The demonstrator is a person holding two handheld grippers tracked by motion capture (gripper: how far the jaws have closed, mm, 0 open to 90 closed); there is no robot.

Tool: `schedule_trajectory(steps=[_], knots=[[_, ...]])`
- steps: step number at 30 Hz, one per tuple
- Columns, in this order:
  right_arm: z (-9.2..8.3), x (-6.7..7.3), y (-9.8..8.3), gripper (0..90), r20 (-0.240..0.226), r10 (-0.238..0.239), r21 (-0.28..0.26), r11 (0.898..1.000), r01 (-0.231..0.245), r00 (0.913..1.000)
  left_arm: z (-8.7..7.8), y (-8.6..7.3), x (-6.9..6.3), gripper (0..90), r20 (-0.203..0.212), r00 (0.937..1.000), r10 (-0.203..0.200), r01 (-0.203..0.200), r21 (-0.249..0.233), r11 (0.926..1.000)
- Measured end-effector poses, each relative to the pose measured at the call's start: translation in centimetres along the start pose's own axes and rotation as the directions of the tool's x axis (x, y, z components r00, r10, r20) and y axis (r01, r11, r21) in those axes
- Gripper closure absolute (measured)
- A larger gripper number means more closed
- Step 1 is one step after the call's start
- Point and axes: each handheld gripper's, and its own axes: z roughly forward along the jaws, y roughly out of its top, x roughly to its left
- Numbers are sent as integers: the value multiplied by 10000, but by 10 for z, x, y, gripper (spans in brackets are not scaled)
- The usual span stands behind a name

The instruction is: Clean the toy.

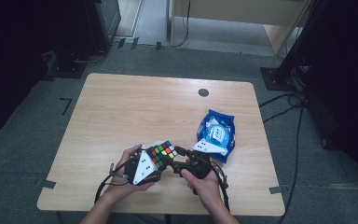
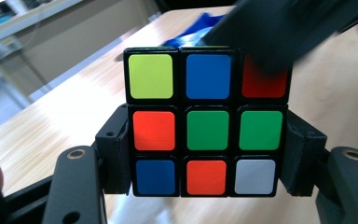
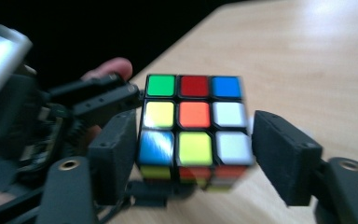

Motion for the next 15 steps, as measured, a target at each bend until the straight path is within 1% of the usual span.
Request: schedule_trajectory(steps=[1, 2, 4, 5, 6, 7, 8, 9, 10, 11, 12, 13, 14, 15], knots=[[-1, 0, 1, 289, -38, 33, -158, 9999, -33, 10000, -5, -3, 10, 340, -134, 9995, -290, 289, -33, 9996], [-4, 0, 3, 287, 18, 14, -447, 9990, -14, 10000, -9, -5, 19, 340, -333, 9983, -481, 478, -71, 9988], [-6, -2, 6, 320, 324, -145, -747, 9971, 169, 9994, -19, -10, 36, 340, -841, 9926, -878, 871, -128, 9961], [-5, -3, 6, 332, 450, -145, -757, 9970, 179, 9989, -25, -13, 45, 340, -1079, 9885, -1056, 1048, -139, 9944], [-1, -4, 5, 356, 527, -122, -652, 9977, 157, 9985, -29, -16, 52, 340, -1334, 9836, -1211, 1200, -165, 9926], [4, -5, 4, 369, 580, -209, -574, 9981, 242, 9981, -34, -19, 59, 340, -1529, 9790, -1347, 1339, -151, 9909], [10, -4, 2, 384, 697, -331, -434, 9984, 362, 9970, -38, -21, 65, 340, -1682, 9743, -1501, 1493, -176, 9886], [18, -3, 0, 390, 832, -634, -265, 9975, 658, 9945, -41, -23, 69, 340, -1827, 9705, -1574, 1567, -183, 9875], [26, -1, -2, 400, 1117, -1082, -56, 9940, 1095, 9878, -43, -25, 72, 340, -1903, 9678, -1650, 1644, -194, 9862], [34, 0, -3, 404, 1327, -1357, 136, 9907, 1351, 9818, -45, -27, 75, 340, -1980, 9642, -1762, 1756, -206, 9842], [46, 3, -4, 405, 1449, -1651, 447, 9861, 1602, 9756, -46, -27, 77, 340, -2015, 9630, -1792, 1792, -185, 9836], [54, 4, -5, 403, 1414, -1825, 631, 9825, 1752, 9730, -47, -28, 78, 340, -2093, 9605, -1832, 1842, -149, 9828], [72, 6, -6, 398, 1479, -2212, 1118, 9722, 2059, 9639, -47, -28, 79, 340, -2101, 9600, -1849, 1859, -151, 9825], [77, 7, -6, 396, 1503, -2252, 1236, 9703, 2077, 9627, -47, -28, 79, 340, -2094, 9590, -1908, 1913, -181, 9814]])
